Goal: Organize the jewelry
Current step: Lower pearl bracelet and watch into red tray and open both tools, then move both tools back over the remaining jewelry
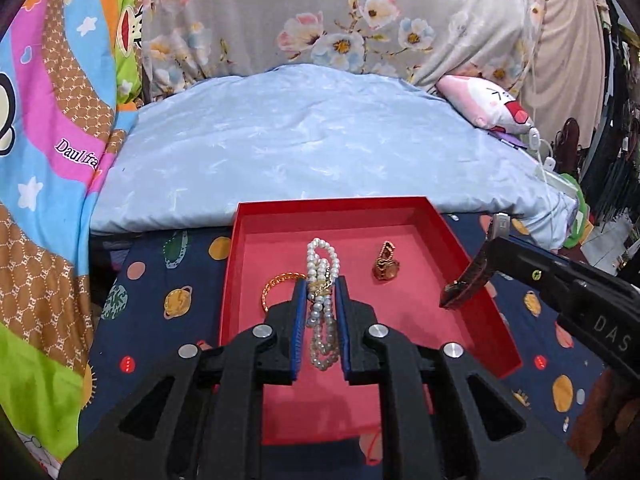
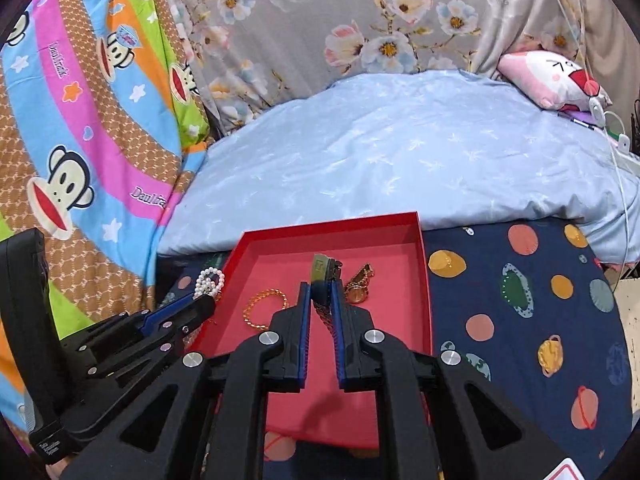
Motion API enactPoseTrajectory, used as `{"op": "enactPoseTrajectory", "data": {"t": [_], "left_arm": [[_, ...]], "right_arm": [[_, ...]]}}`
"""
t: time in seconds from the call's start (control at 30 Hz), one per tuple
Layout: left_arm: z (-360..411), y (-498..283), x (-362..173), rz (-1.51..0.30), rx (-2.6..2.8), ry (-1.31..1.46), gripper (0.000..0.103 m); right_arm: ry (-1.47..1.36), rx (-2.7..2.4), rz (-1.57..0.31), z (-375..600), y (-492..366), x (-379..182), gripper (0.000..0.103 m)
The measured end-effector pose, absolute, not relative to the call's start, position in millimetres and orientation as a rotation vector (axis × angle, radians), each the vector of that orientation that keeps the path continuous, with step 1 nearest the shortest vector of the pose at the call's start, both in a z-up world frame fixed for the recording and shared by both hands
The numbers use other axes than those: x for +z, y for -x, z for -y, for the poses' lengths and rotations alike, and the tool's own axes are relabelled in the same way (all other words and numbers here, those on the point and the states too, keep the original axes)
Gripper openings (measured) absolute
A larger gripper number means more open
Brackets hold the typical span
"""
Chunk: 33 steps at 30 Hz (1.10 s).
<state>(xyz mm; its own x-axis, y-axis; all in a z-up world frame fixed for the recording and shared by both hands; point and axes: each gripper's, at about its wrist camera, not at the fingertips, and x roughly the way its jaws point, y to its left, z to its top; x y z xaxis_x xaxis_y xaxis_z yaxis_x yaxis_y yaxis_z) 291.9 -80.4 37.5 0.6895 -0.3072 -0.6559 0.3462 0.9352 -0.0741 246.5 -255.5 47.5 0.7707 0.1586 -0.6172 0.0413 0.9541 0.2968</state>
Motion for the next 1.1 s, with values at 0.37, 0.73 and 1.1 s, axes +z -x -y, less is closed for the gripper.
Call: {"op": "enactPoseTrajectory", "data": {"t": [0.37,0.73,1.1], "left_arm": [[90.3,-314.4,6.7,-0.779,-0.345,-0.072,0.014],[86.3,-305.9,7.4,-0.752,-0.25,-0.095,0.063],[64.4,-238.2,31.5,-0.714,-0.194,-0.136,0.066]], "right_arm": [[-0.284,0.049,-0.763,258.0,-274.9,9.3,0.01],[-0.295,0.025,-0.73,257.9,-262.8,16.0,0.019],[-0.236,-0.003,-0.705,240.0,-172.4,34.2,0.036]]}}
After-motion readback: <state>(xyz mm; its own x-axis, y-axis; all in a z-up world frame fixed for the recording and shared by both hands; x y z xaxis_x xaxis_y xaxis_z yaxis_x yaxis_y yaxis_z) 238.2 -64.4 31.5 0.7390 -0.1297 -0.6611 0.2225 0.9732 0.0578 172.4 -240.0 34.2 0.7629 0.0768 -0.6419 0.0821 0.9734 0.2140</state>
